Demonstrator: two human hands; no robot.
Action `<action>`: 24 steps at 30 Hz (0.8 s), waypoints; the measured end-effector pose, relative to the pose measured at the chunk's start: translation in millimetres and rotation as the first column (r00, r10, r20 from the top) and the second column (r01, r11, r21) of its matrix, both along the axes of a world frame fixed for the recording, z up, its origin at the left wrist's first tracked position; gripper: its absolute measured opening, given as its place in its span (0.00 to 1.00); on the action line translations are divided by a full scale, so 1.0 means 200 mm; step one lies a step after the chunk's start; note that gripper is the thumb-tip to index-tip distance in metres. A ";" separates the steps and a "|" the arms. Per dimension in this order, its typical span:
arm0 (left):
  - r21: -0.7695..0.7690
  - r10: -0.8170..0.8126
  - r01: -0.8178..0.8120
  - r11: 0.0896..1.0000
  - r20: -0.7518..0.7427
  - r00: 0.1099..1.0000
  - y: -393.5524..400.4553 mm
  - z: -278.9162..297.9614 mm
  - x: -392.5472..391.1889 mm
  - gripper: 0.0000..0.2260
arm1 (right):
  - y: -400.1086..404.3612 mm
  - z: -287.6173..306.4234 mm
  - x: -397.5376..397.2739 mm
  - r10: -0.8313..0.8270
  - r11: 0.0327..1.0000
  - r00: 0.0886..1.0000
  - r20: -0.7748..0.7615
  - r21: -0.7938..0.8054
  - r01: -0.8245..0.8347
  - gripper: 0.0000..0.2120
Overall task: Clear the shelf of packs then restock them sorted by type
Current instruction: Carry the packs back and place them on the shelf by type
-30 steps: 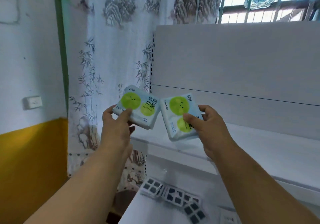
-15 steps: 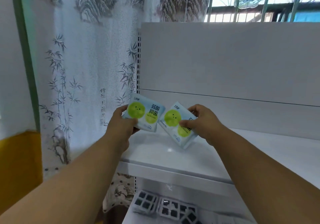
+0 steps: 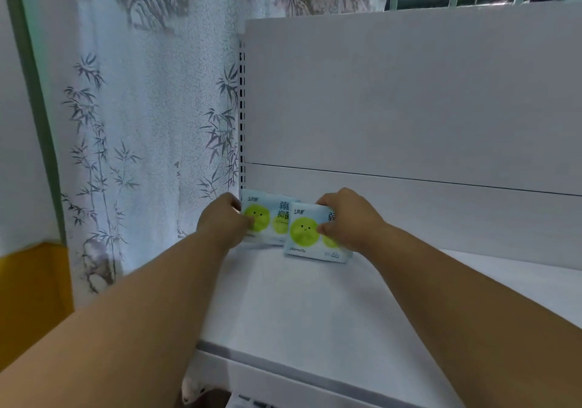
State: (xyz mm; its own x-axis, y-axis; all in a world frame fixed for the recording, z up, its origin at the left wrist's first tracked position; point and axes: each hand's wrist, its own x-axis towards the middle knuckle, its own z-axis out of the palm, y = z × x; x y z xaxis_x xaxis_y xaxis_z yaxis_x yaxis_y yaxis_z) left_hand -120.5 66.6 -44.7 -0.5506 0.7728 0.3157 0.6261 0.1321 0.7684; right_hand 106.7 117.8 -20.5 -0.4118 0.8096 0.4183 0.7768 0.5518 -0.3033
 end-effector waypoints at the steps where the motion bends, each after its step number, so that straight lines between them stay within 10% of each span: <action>1: -0.043 -0.009 0.006 0.999 -0.069 0.998 0.04 0.01 0.01 0.10 | 0.03 -0.01 -0.02 -0.021 0.999 0.999 0.049 0.044 0.019 0.19; 8: -0.131 0.031 -0.061 0.990 -0.226 0.974 0.25 -0.01 -0.04 0.11 | 0.18 -0.05 -0.09 -0.247 0.914 0.922 0.299 0.387 0.120 0.15; 24: -0.138 -0.013 -0.018 0.990 -0.224 0.975 0.45 -0.01 -0.09 0.14 | 0.34 -0.11 -0.21 -0.256 0.903 0.944 0.209 0.401 0.156 0.16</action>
State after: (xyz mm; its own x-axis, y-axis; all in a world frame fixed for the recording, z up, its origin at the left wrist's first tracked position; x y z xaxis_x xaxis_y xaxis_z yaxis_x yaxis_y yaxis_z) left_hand -137.9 155.6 -45.9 -0.4803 0.8163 0.3209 0.7794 0.2293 0.5831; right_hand 65.2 185.7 -42.7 -0.3837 0.6915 0.6120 0.9078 0.4039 0.1128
